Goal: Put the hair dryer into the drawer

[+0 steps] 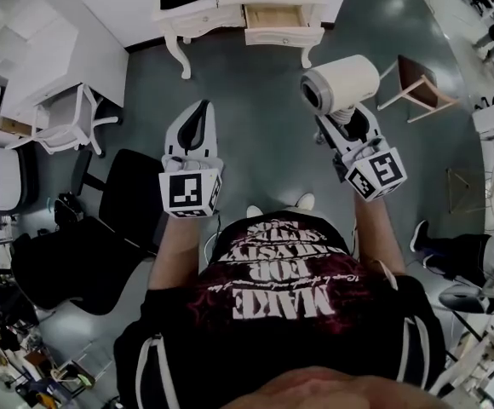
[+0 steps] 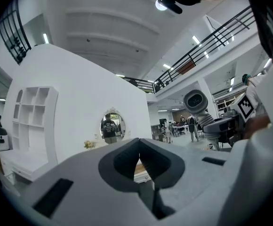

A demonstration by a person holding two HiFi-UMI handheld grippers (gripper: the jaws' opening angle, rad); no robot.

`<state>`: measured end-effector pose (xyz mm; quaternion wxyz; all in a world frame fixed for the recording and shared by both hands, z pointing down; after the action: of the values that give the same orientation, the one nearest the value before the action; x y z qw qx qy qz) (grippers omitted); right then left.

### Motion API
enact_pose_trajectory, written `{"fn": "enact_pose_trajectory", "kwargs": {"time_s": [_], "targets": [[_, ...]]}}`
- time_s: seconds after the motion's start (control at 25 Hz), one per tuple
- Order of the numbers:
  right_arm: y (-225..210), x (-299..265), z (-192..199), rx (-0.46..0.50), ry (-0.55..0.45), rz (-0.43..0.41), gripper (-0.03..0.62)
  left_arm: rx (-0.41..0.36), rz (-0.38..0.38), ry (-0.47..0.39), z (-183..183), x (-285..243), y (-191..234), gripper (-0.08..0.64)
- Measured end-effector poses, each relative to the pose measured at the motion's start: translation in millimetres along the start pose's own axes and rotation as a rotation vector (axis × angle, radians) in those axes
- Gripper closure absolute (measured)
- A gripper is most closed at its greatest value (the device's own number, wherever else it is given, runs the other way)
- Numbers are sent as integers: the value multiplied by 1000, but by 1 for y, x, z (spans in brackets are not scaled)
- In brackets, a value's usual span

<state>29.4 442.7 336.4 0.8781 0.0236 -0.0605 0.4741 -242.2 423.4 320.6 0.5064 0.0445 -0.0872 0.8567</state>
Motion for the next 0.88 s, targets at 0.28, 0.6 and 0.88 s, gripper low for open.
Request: {"fn": "enact_pose_trajectory", "kwargs": {"time_s": [0.28,0.6,0.88], "targets": [[11,-3,8,55,42,33,359,6,15,-15,4,3,8,555],[-5,-6,14,87,69,35,359,2,21,-25,10,-16,0,555],[-45,-17,19,65,61,34,359,-11,26,-10,16,-52,-9,555]]}}
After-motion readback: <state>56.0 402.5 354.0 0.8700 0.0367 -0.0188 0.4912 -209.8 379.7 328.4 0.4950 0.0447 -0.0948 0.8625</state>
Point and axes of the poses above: the fingertips, and each gripper's own axes: x backward along the fingers, y to its left, z out of its underside, the point moved 5 cm from there along x, backward along the fingers, and after that the axes turned 8 degrees about -y, right-handed, at the moved point
